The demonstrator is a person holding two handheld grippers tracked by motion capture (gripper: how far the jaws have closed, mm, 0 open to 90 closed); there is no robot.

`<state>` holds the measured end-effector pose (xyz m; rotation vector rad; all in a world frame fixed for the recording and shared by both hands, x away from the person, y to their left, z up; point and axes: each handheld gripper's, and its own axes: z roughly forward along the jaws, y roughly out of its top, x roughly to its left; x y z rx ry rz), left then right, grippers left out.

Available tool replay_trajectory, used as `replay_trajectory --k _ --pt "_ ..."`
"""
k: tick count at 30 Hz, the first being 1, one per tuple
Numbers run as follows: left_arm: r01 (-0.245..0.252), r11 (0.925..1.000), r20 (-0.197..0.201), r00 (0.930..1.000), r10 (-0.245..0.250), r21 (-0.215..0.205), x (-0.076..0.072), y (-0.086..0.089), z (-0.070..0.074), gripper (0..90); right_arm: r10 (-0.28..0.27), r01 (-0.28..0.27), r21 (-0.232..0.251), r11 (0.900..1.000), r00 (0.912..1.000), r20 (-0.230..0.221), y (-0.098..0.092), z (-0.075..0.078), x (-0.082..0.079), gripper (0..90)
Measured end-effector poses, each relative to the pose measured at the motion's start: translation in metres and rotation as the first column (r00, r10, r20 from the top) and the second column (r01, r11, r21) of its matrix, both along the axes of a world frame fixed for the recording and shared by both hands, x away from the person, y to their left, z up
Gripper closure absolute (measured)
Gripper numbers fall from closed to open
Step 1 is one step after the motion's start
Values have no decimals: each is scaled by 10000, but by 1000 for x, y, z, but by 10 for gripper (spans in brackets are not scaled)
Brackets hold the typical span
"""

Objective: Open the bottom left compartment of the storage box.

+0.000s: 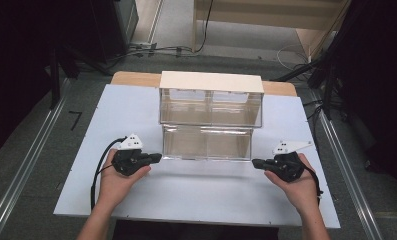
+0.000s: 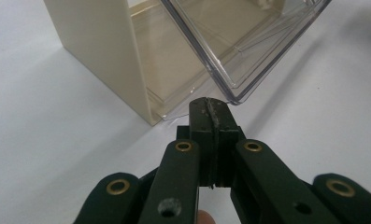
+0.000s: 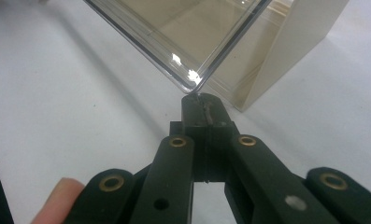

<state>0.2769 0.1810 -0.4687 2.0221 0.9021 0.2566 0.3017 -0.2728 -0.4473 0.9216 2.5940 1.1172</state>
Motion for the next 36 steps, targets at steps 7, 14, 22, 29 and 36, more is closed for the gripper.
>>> replay_trajectory --k 7,14,22,29,36 --pt "3 9999 -6 10000 -3 -119 0 1 1 900 188 -185 -195 9996 9998 116 3 -1 -1 879" --pt "-12 9999 12 10000 12 -170 -1 2 2 900 268 -265 -173 9995 9995 149 3 0 -2 879" --pt "73 9995 73 9999 -71 -302 -3 3 6 900 305 -301 -194 9994 9993 210 4 1 -3 879" --pt "121 9995 99 9999 -118 -286 -4 3 8 900 282 -277 -238 9993 9993 235 4 3 -5 879" --pt "173 9994 112 9998 -170 -283 -4 3 9 900 301 -296 -172 9994 9991 308 3 5 -6 879"
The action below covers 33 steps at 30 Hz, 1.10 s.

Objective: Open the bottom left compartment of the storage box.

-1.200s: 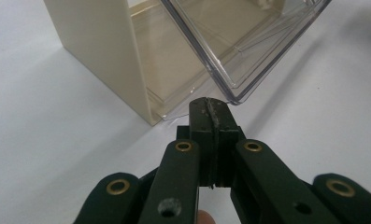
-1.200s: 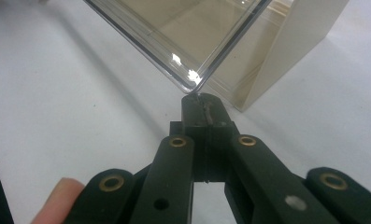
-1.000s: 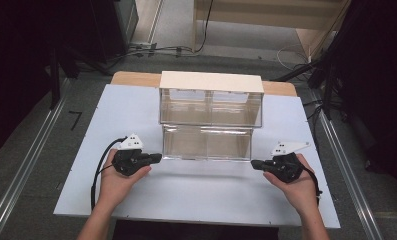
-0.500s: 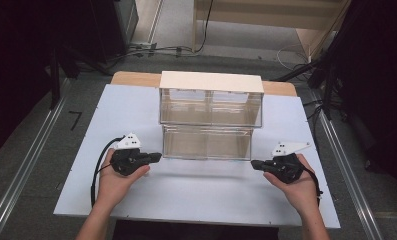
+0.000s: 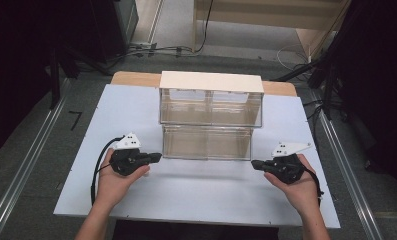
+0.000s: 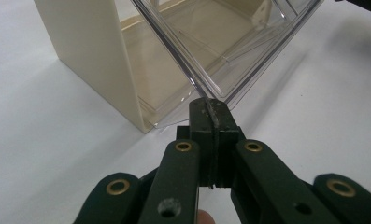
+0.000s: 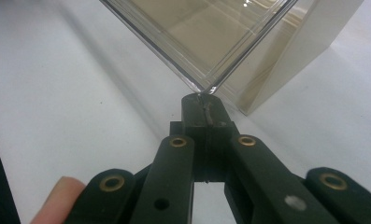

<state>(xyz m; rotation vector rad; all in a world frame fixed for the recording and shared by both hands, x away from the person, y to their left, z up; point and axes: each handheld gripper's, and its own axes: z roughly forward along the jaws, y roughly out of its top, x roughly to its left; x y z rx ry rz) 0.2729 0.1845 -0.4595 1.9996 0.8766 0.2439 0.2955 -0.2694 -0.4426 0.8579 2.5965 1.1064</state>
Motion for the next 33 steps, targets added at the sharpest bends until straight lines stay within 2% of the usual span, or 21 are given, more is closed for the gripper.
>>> replay_trajectory --k 12,20,22,24,25,26,30,31,33 --pt "281 9995 66 9996 -280 -173 -2 -4 3 900 37 -45 356 9994 9997 228 0 7 -4 879" --pt "392 9961 302 9989 -369 -793 -3 -4 8 900 -163 116 785 9968 9981 588 0 13 -6 879" --pt "417 9936 368 9986 -380 -1053 -3 -4 10 900 -192 135 887 9960 9978 636 1 14 -7 879" --pt "441 9911 505 9980 -380 -1255 -4 -4 11 900 -228 145 1021 9947 9965 803 2 15 -7 879" --pt "424 9896 742 9967 -324 -1376 -5 -5 13 900 -304 196 1142 9933 9952 934 4 16 -9 879" --pt "424 9896 742 9967 -324 -1376 -5 -5 13 900 -313 183 1249 9920 9943 1023 6 16 -9 879" --pt "385 9862 1208 9925 -190 -1608 -6 -4 15 900 -518 320 1540 9875 9906 1263 8 16 -11 879" --pt "377 9845 1315 9912 -151 -1714 -7 -4 15 900 -659 399 1811 9826 9880 1400 9 16 -12 879" --pt "266 9810 1520 9884 30 -1923 -6 -4 15 900 -782 472 1950 9797 9849 1543 10 16 -13 879"
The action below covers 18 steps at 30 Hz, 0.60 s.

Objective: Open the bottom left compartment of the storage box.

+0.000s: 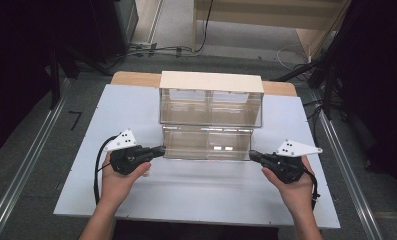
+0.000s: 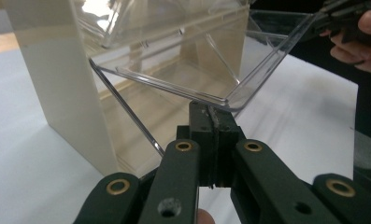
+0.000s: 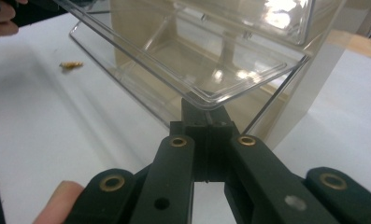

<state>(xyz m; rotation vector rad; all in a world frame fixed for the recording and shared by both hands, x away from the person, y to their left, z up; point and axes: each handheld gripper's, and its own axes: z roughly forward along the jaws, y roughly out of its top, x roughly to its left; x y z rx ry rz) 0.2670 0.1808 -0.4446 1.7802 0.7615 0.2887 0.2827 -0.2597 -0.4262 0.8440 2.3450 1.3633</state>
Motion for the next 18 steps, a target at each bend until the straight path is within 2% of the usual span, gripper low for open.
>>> replay_trajectory --k 3,4,8,9,10,13,14,15,17,18 --pt "-106 9997 69 9999 108 -215 1 1 0 900 -103 100 184 9998 9998 160 2 0 -1 879" --pt "-166 9995 114 9998 169 -278 1 1 0 900 -203 191 323 9993 9991 360 5 -1 -2 879" --pt "-465 9978 300 9984 479 -472 1 -1 2 900 -361 320 607 9976 9970 677 9 -1 -4 879" --pt "-487 9973 341 9981 506 -549 1 -2 3 900 -632 563 678 9961 9926 1036 13 -1 -6 879" --pt "-534 9973 387 9977 554 -509 1 -2 4 900 -632 563 678 9961 9926 1036 13 -1 -6 879" --pt "-619 9972 533 9965 641 -419 0 -6 7 900 -782 686 634 9956 9833 1645 19 0 -10 879" --pt "-671 9969 587 9958 695 -422 -1 -7 7 900 -782 686 634 9956 9833 1645 19 0 -10 879" --pt "-721 9964 602 9954 747 -438 -1 -8 8 900 -869 765 608 9952 9775 1922 22 1 -11 878" --pt "-845 9950 603 9943 876 -529 0 -10 9 900 -958 844 650 9943 9754 1987 23 1 -12 878" --pt "-955 9936 587 9934 990 -603 0 -11 10 900 -1224 1093 745 9912 9713 2040 25 1 -13 878"
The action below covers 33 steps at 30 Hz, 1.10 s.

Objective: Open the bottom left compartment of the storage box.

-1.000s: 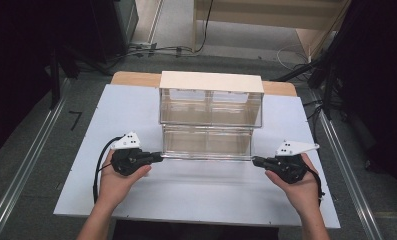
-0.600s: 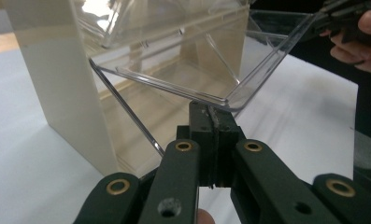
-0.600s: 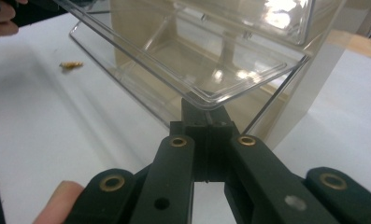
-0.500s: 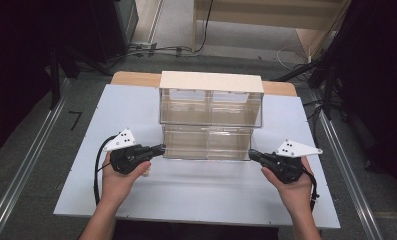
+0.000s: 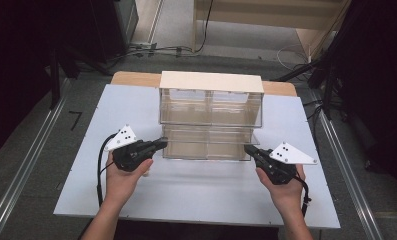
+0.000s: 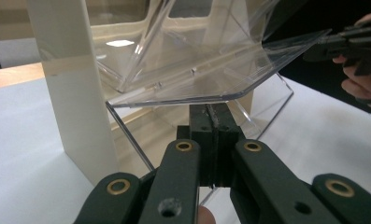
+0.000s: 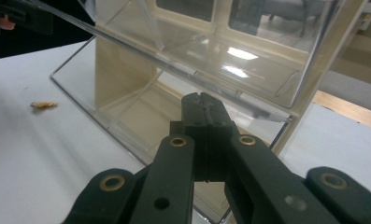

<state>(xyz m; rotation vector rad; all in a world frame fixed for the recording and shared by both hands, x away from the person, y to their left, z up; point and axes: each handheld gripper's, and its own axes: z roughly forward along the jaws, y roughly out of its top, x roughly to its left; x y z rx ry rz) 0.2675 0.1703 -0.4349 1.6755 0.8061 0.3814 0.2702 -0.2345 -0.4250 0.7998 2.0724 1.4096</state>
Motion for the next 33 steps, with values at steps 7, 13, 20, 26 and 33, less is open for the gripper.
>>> replay_trajectory --k 7,13,20,26,33 --pt "-420 9988 45 9991 421 -254 1 -2 2 900 -542 540 309 9981 9985 33 2 0 1 878" --pt "-588 9976 173 9981 594 -363 2 -5 4 900 -860 868 641 9942 9962 -145 2 0 4 877" --pt "-610 9973 265 9977 621 -417 4 -9 6 900 -775 804 984 9919 9964 -338 0 0 8 878" --pt "-672 9969 337 9971 686 -416 7 -10 8 900 -835 865 1303 9877 9961 -282 -3 2 10 878" --pt "-734 9957 260 9968 750 -560 7 -8 8 900 -815 847 1524 9847 9963 -273 -6 6 13 878"
